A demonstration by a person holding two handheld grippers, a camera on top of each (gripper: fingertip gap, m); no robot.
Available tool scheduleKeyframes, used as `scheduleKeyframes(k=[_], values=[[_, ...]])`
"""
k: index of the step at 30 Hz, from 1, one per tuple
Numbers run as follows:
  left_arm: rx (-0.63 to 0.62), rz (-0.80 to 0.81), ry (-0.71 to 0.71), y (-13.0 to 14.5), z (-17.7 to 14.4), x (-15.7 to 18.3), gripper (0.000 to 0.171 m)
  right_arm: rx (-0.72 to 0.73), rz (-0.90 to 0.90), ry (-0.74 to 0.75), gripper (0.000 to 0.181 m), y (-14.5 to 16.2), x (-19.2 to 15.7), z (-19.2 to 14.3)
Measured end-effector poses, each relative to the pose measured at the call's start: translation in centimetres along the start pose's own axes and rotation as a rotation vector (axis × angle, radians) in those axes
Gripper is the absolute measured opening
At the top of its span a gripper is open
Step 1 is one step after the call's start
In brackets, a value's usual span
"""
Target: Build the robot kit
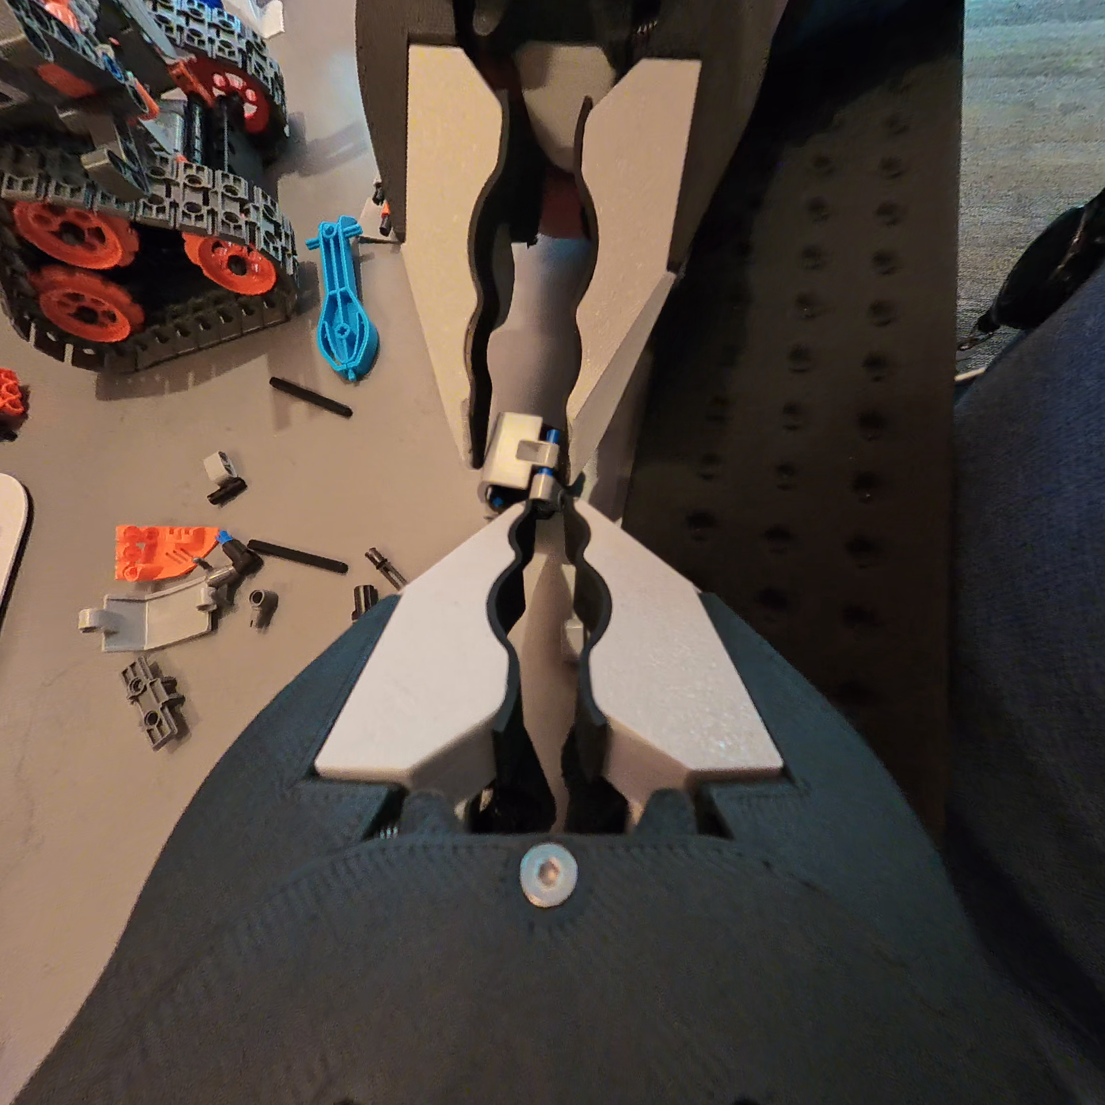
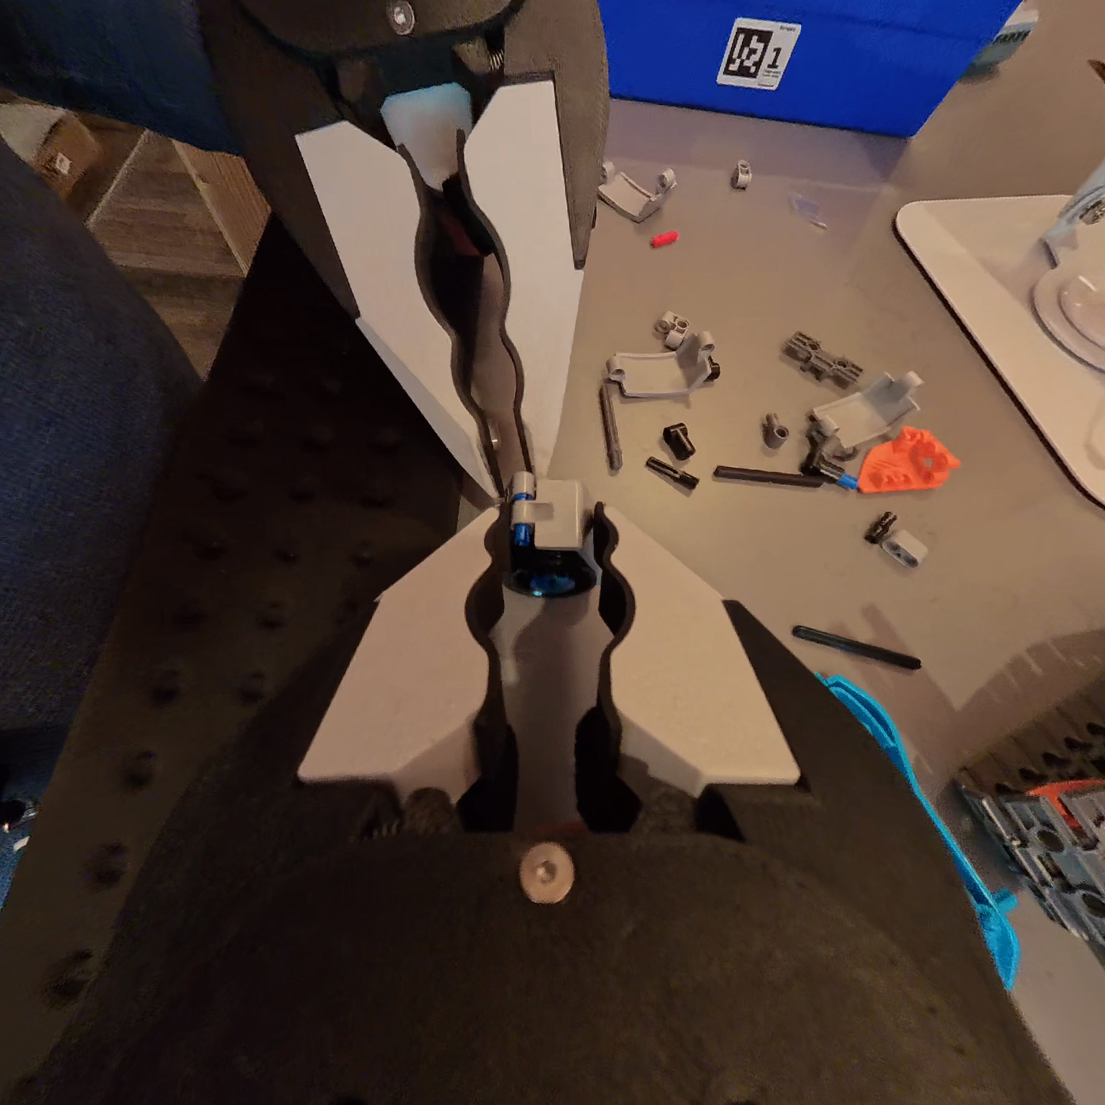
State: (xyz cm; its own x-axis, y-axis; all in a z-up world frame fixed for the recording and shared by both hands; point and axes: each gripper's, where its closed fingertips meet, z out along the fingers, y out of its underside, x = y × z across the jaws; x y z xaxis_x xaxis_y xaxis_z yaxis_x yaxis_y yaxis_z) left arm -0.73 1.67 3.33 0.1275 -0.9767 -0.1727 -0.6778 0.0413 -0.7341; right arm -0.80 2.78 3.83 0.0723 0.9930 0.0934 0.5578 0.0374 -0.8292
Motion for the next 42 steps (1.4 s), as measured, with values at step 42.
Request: scheduleKeyframes(k=[42], values=[[0.001, 0.114, 0.000, -0.7, 1.3, 0.9, 0.000, 0.046, -0.029, 0.044, 0.023, -0.3, 0.7, -0.2]])
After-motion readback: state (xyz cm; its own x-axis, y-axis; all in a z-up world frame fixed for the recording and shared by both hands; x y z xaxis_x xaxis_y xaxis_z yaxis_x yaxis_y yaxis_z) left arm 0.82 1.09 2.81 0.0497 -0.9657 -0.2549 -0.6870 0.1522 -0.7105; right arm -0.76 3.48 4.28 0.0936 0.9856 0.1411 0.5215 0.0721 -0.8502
